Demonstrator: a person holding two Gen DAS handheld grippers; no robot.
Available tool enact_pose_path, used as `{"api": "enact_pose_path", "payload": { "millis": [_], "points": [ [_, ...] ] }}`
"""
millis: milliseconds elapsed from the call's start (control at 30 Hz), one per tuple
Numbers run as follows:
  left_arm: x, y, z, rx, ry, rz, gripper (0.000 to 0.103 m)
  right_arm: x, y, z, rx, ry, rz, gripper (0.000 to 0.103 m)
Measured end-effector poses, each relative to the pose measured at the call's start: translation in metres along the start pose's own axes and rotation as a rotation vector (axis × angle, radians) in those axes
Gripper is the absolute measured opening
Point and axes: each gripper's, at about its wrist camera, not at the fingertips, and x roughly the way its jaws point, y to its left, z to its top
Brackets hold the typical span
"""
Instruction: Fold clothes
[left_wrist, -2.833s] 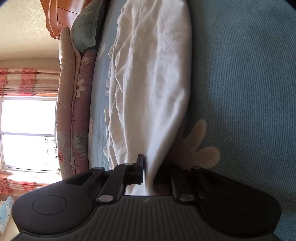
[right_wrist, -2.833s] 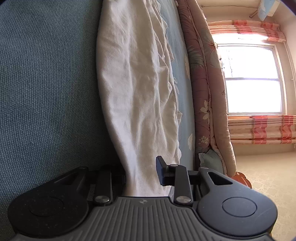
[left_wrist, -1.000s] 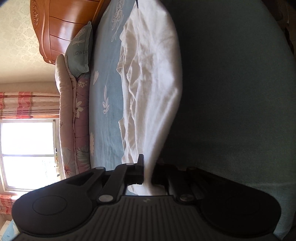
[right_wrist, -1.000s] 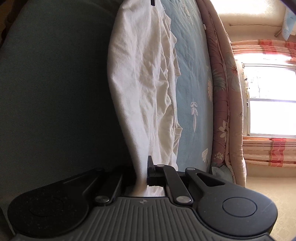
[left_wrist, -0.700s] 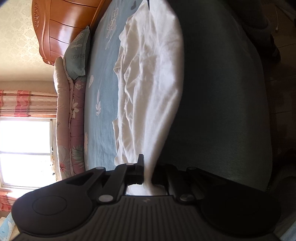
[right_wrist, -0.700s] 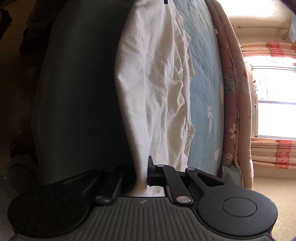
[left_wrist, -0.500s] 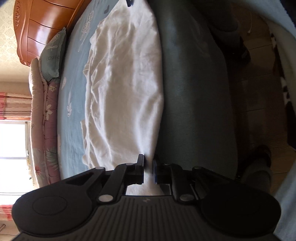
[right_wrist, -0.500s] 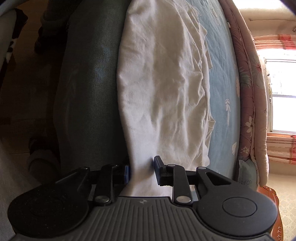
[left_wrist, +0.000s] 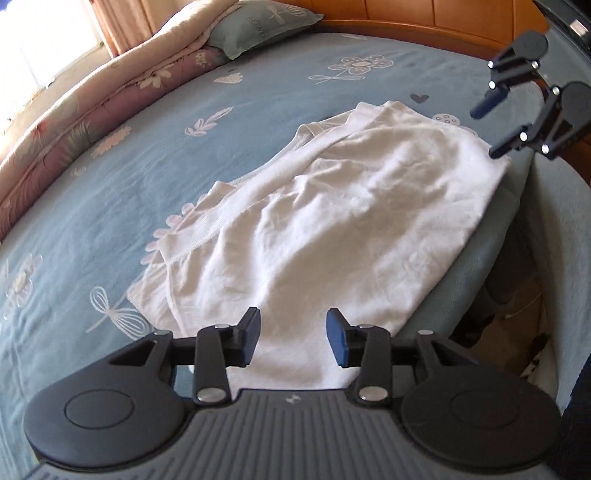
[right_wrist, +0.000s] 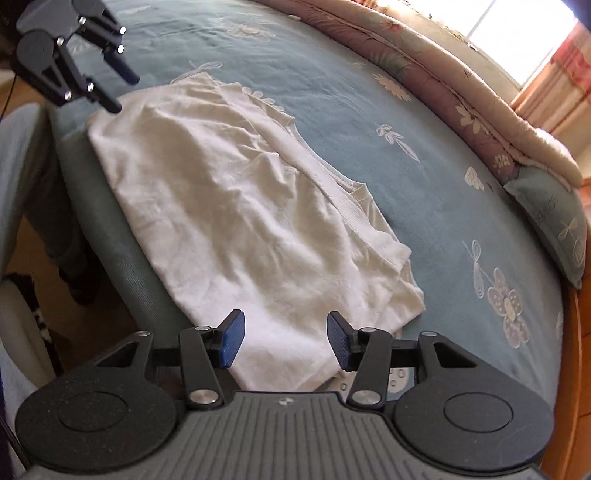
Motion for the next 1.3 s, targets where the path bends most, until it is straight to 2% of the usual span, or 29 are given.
{"api": "enact_pose_path", "payload": {
  "millis": [133, 200, 233, 300, 367, 500, 600, 633, 667, 700, 767, 900, 1000, 1067, 1133, 1167, 1233, 1300],
  "points": [
    [0.02, -0.007, -0.036, -0.09, 0.078, -0.03, 0.042, 0.035, -0.001, -0.026, 0.222, 0.015, 0.105, 0.055],
    [0.015, -0.002, -0.048, -0.139, 0.049, -0.048, 0.046, 0.039, -0.003, -0.035, 0.29, 0.005, 0.122, 0.057],
    [0.011, 0.001, -0.049, -0.149, 0.063, -0.052, 0.048, 0.038, -0.006, -0.037, 0.316, -0.009, 0.121, 0.057],
    [-0.001, 0.005, -0.047, -0.143, 0.045, -0.034, 0.05, 0.038, -0.011, -0.039, 0.368, -0.037, 0.119, 0.056],
    [-0.009, 0.011, -0.039, -0.152, -0.001, -0.028, 0.061, 0.037, -0.016, -0.042, 0.42, -0.065, 0.117, 0.057],
    [-0.007, 0.029, -0.02, -0.265, -0.075, -0.052, 0.064, 0.035, -0.025, -0.048, 0.523, -0.122, 0.113, 0.061],
    [0.008, 0.045, -0.01, -0.357, -0.081, -0.061, 0.065, 0.037, -0.031, -0.052, 0.594, -0.156, 0.109, 0.063],
    [0.014, 0.05, -0.008, -0.384, -0.078, -0.061, 0.066, 0.046, -0.026, -0.054, 0.595, -0.139, 0.105, 0.064],
    [0.021, 0.054, -0.009, -0.399, -0.053, -0.047, 0.07, 0.053, -0.022, -0.056, 0.596, -0.136, 0.105, 0.071],
    [0.028, 0.058, -0.011, -0.414, -0.028, -0.034, 0.072, 0.054, -0.017, -0.059, 0.596, -0.164, 0.11, 0.084],
    [0.041, 0.066, -0.015, -0.441, 0.019, -0.007, 0.072, 0.056, -0.009, -0.062, 0.607, -0.2, 0.109, 0.103],
    [0.035, 0.068, -0.024, -0.474, 0.03, 0.022, 0.072, 0.059, 0.007, -0.061, 0.595, -0.22, 0.051, 0.103],
    [0.015, 0.063, -0.03, -0.555, -0.007, -0.035, 0.073, 0.062, 0.013, -0.058, 0.565, -0.212, 0.008, 0.103],
    [0.006, 0.054, -0.036, -0.611, -0.032, -0.103, 0.077, 0.064, 0.015, -0.057, 0.556, -0.209, -0.012, 0.103],
    [0.007, 0.045, -0.047, -0.664, -0.018, -0.147, 0.078, 0.066, 0.016, -0.056, 0.556, -0.209, -0.029, 0.103],
    [0.011, 0.041, -0.053, -0.694, 0.014, -0.158, 0.078, 0.066, 0.016, -0.056, 0.563, -0.212, -0.034, 0.103],
    [0.017, 0.033, -0.064, -0.718, 0.059, -0.153, 0.078, 0.067, 0.018, -0.055, 0.569, -0.214, -0.047, 0.103],
    [0.009, 0.029, -0.061, -0.686, 0.07, -0.122, 0.079, 0.068, 0.019, -0.054, 0.567, -0.209, -0.056, 0.103]
  ]
}}
